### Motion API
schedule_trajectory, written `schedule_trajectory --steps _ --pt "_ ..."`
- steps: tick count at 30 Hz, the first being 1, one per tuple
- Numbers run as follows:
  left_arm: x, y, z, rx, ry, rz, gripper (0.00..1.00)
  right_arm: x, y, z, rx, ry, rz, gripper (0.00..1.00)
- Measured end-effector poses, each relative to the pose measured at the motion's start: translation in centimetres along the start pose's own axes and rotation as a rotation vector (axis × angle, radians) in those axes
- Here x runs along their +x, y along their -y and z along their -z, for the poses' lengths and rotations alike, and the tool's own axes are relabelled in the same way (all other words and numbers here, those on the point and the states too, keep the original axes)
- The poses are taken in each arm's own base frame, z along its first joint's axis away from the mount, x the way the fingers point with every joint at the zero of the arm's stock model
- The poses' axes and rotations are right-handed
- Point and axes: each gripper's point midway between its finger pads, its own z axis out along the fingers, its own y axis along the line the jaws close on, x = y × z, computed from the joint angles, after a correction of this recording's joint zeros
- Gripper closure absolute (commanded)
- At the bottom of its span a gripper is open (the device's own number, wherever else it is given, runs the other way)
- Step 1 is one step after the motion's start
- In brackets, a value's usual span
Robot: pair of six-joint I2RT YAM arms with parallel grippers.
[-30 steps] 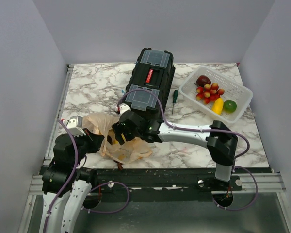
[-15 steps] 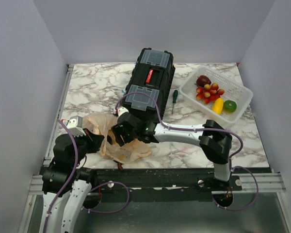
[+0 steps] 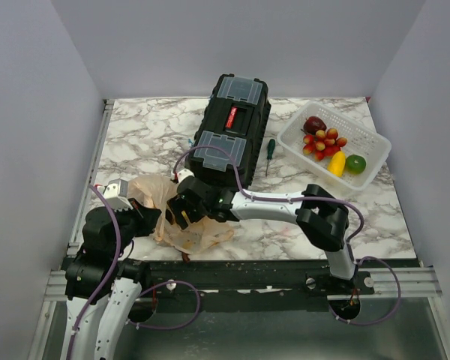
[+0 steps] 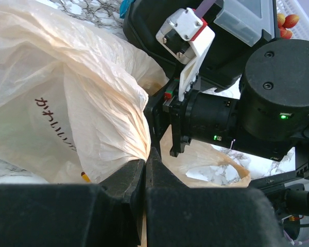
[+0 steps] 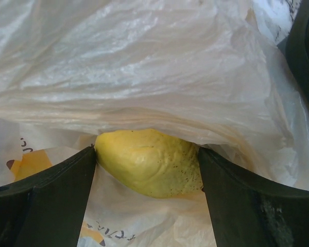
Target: Take the fake fruits out of the plastic bag
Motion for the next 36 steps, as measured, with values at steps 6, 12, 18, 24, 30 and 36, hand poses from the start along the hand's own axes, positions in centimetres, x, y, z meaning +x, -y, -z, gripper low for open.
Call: schedule_trajectory --steps 6,12,18,24,30,36 --pt "0.0 0.0 0.0 0.0 -0.001 0.0 1.0 -0.6 -0.5 -1.2 -0.001 0.007 0.017 0.22" --pt "0.0 0.0 0.0 0.0 -0.001 0.0 1.0 -0.9 -0.7 -1.7 0.002 0.012 0.04 0.21" --pt "0.0 0.0 0.0 0.0 0.0 0.0 1.0 -2.2 -1.3 -3.1 0.013 0.035 0.067 0.36" --pt "-0.4 -0.8 0.0 -0.048 0.028 0.016 1.0 -4.1 -0.8 -4.3 0.069 0.08 0.092 0.64" --pt "-2.0 -2.7 1.5 -0.15 0.178 0.08 1.0 -4.6 0.3 -4.0 0.117 0.132 0.122 0.72" --pt "-2.0 -3.2 1.2 -0.187 0.169 0.097 1.0 -4.6 1.0 -2.9 0.125 0.173 0.162 0.36"
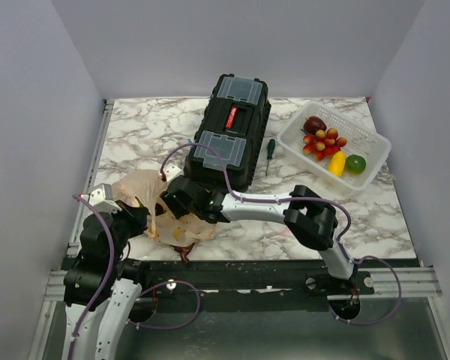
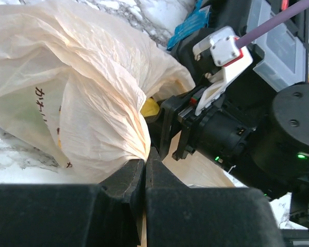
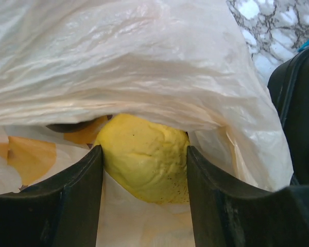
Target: Take the fake fruits out of the plastic bag
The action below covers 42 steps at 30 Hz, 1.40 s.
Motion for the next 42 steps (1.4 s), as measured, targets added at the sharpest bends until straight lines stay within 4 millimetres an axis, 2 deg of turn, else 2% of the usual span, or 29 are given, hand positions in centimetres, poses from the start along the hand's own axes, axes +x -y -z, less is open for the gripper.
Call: schedule_trajectory --steps 4,10,11,15,17,20,25,31,33,37,42 --pt "0.7 0.0 -0.6 -0.009 -0.051 -0.011 1.0 -1.2 -0.2 0.6 -0.025 0.024 -0.003 0.23" --pt "1.0 0.4 -0.7 0.009 -0.077 -0.023 1.0 -3.1 -1.2 1.8 -0.082 0.064 -0.032 0.22" --pt "1.1 0.4 -0.7 0.014 -0.08 -0.025 1.0 -3.3 -1.4 1.8 -0.091 0.067 -0.037 0.24" --pt "1.3 0.7 -0.7 0.032 -0.092 -0.031 1.0 -3.4 -1.7 1.9 -0.11 0.067 -0.04 0.44" --pt "1.4 0.8 -0.7 0.039 -0.096 -0.032 1.0 -3.4 -1.7 1.8 -0.112 0.066 -0.046 0.48" --pt "1.5 0.9 -0.7 0.045 -0.1 -0.037 1.0 -3.6 -1.9 1.5 -0.114 0.069 -0.048 0.48" --pt "1.6 0.9 -0.7 0.05 -0.105 -0.043 1.0 -3.3 -2.2 0.2 -0.111 0.056 -0.035 0.4" --pt "1.8 1.0 -0.7 0.058 -0.111 -0.044 1.0 -0.7 -2.1 -1.4 -0.098 -0.012 0.014 0.25" --pt "1.8 1.1 -0.7 0.06 -0.113 -0.045 1.0 0.2 -2.0 -1.8 -0.094 -0.033 0.031 0.22" --pt "1.8 1.1 -0.7 0.061 -0.113 -0.045 1.0 0.7 -1.9 -2.0 -0.092 -0.046 0.046 0.22" --pt "1.8 1.1 -0.7 0.061 -0.114 -0.046 1.0 0.9 -1.9 -2.0 -0.09 -0.052 0.049 0.11"
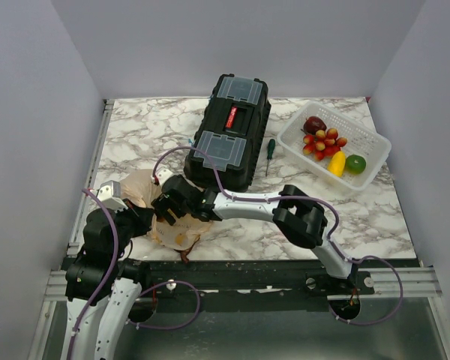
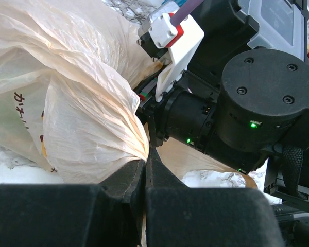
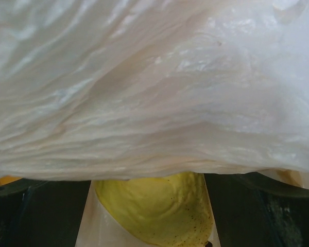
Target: Take the fake fruits out of the plastic bag
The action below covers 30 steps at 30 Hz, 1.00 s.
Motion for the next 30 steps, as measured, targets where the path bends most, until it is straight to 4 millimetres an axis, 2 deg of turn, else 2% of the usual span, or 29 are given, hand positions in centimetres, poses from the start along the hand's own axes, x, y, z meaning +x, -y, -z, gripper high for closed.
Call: schedule_trajectory --steps 4,9,11,15,22,26,30 --pt "0.0 0.0 0.0 0.0 0.0 0.0 1.0 0.5 0.1 0.0 0.002 -0.018 0.011 0.06" --pt "0.0 0.0 0.0 0.002 -0.001 -0.001 1.0 0.8 0.2 0.0 0.004 -0.028 0.02 0.07" --pt "0.0 0.0 0.0 0.002 -0.001 -0.001 1.0 1.3 0.3 0.0 0.007 -0.037 0.026 0.12" --pt "0.0 0.0 -0.1 -0.001 -0.006 -0.001 1.0 1.7 0.6 0.0 0.018 -0.046 0.034 0.31" --pt "0.0 0.0 -0.2 -0.001 -0.005 -0.001 1.0 1.5 0.5 0.1 0.016 -0.037 0.028 0.44" --pt "0.0 0.1 -0.2 0.0 -0.005 -0.001 1.0 0.4 0.3 0.9 0.005 -0.013 0.008 0.45" --pt "0.0 0.1 -0.2 0.0 -0.005 -0.001 1.0 -2.1 0.1 2.5 -0.011 0.045 -0.025 0.45"
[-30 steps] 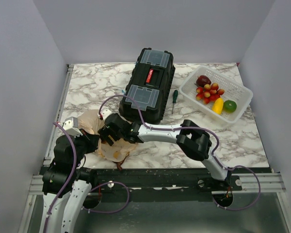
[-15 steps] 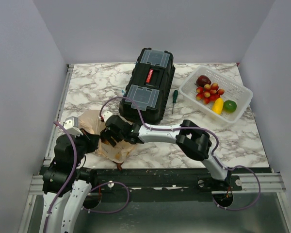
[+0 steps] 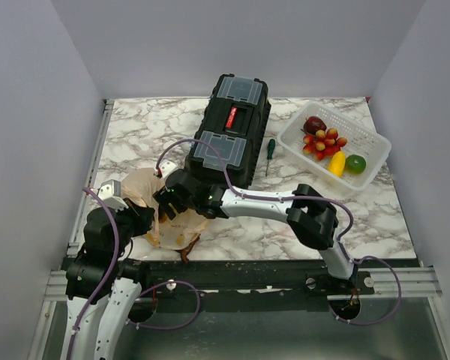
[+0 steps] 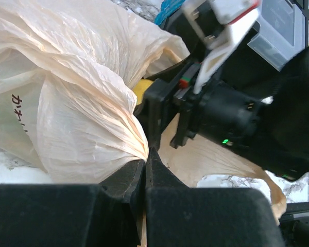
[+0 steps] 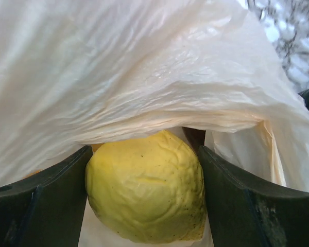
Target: Take the fake fruits out of the plastic bag
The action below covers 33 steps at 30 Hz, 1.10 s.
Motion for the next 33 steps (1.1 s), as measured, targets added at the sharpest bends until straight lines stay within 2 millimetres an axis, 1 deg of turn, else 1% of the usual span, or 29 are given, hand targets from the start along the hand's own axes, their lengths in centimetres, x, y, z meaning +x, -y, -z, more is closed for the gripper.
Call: schedule_trajectory --steps 3,6,9,11,14,17,19,22,25,26,29,31,33 --pt "0.0 0.0 0.0 0.0 0.0 0.0 1.0 -2.3 -0.4 1.2 -0.019 0.058 -0.031 0.45" --pt "0.0 0.0 0.0 0.0 0.0 0.0 1.0 -3.7 -0.6 1.8 -0.03 0.095 -0.055 0.46" --pt "0.0 0.0 0.0 0.0 0.0 0.0 1.0 -4.0 -0.8 2.0 -0.036 0.106 -0.081 0.47" --pt "0.0 0.0 0.0 0.0 0.0 0.0 1.0 -3.8 -0.9 2.1 -0.046 0.106 -0.097 0.49" --pt "0.0 0.0 0.0 0.0 0.001 0.0 1.0 -3.4 -0.8 3.0 -0.067 0.101 -0.129 0.52" --pt "0.0 0.0 0.0 0.0 0.001 0.0 1.0 -4.5 -1.1 4.6 -0.111 0.13 -0.18 0.54" --pt "0.0 0.0 0.0 0.0 0.001 0.0 1.0 -6.0 -1.1 6.0 -0.143 0.167 -0.216 0.54" --pt "0.0 0.0 0.0 0.001 0.002 0.0 1.0 -8.3 -0.7 8.5 -0.201 0.229 -0.275 0.58" --pt "-0.1 0.0 0.1 0.003 0.006 0.0 1.0 -10.7 0.0 10.9 -0.271 0.297 -0.344 0.59" --pt "-0.1 0.0 0.1 0.004 0.006 0.0 1.0 -11.3 0.3 11.5 -0.291 0.313 -0.362 0.59" --pt "-0.1 0.0 0.1 0.004 0.006 0.0 1.0 -12.4 1.0 12.8 -0.351 0.348 -0.41 0.59" --pt "-0.1 0.0 0.1 0.004 0.006 0.0 1.0 -12.9 1.3 13.1 -0.391 0.361 -0.435 0.58" --pt "-0.1 0.0 0.1 0.004 0.006 0.0 1.0 -13.0 1.1 13.1 -0.439 0.358 -0.447 0.56"
